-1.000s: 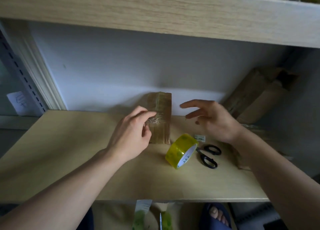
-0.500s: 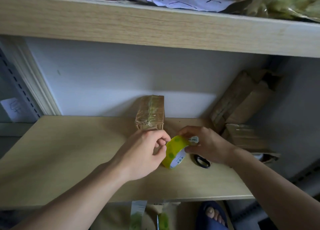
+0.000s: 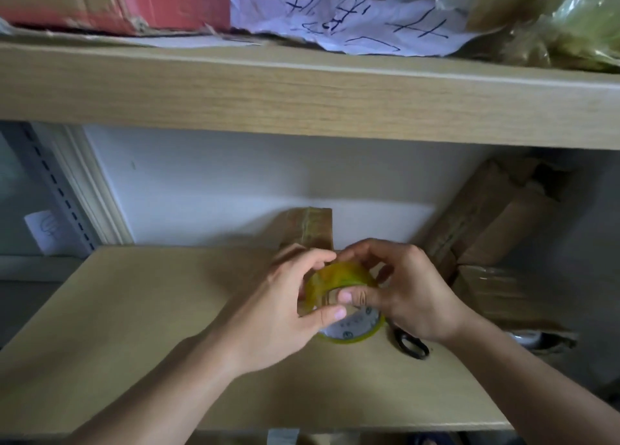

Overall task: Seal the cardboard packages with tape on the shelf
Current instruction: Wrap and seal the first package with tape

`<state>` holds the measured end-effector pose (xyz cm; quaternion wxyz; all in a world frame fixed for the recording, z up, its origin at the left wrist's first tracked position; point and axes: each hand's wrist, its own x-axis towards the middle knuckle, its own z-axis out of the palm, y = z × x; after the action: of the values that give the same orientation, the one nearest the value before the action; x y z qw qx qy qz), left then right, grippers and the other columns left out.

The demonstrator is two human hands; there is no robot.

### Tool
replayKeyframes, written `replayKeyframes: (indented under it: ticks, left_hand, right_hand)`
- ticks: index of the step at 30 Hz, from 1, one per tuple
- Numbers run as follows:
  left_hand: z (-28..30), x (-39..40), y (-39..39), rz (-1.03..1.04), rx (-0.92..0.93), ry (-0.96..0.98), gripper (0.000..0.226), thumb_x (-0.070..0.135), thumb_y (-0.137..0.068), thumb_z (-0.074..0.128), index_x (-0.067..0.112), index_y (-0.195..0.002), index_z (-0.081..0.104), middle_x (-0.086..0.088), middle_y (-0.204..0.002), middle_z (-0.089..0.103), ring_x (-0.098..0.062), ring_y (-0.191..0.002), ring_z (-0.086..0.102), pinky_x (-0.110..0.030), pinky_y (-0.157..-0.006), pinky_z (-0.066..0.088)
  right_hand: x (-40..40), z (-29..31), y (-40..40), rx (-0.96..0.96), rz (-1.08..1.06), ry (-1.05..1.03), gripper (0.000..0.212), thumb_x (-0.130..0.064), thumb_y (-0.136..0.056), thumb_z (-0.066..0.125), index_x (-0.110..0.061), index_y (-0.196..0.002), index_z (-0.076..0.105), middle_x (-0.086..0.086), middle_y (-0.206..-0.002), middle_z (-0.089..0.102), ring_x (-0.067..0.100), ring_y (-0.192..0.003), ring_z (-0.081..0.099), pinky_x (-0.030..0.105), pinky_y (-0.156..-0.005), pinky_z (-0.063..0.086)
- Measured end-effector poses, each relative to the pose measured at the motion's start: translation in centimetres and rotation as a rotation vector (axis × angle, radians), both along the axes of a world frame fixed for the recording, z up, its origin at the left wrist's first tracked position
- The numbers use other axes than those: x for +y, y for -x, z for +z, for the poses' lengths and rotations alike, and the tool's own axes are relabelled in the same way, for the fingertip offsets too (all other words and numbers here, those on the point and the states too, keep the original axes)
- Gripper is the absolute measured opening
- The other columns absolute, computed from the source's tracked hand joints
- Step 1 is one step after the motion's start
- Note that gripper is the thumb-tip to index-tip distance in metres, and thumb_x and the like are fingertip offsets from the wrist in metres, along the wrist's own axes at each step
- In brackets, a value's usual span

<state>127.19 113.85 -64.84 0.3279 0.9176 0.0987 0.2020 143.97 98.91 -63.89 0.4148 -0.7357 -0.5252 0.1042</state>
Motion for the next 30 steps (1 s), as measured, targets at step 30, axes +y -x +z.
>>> replayKeyframes:
  ticks: [30]
  left_hand:
    - [0.9, 1.7, 1.6, 0.138, -0.108, 0.539, 0.064, 0.072, -0.065, 0.077, 0.038, -0.118, 0.066, 0.019, -0.105, 0.075, -0.002, -0.101, 0.071, -0.027, -0.09, 0.055]
  right_hand:
    - [1.8, 1.7, 4.2, -0.368, 0.003, -0.135, 0.047, -0.054, -0.077, 0.078, -0.035, -0.118, 0.067, -0.022, -0.1, 0.068, -0.003, -0.092, 0.064, 0.008, -0.08, 0.046]
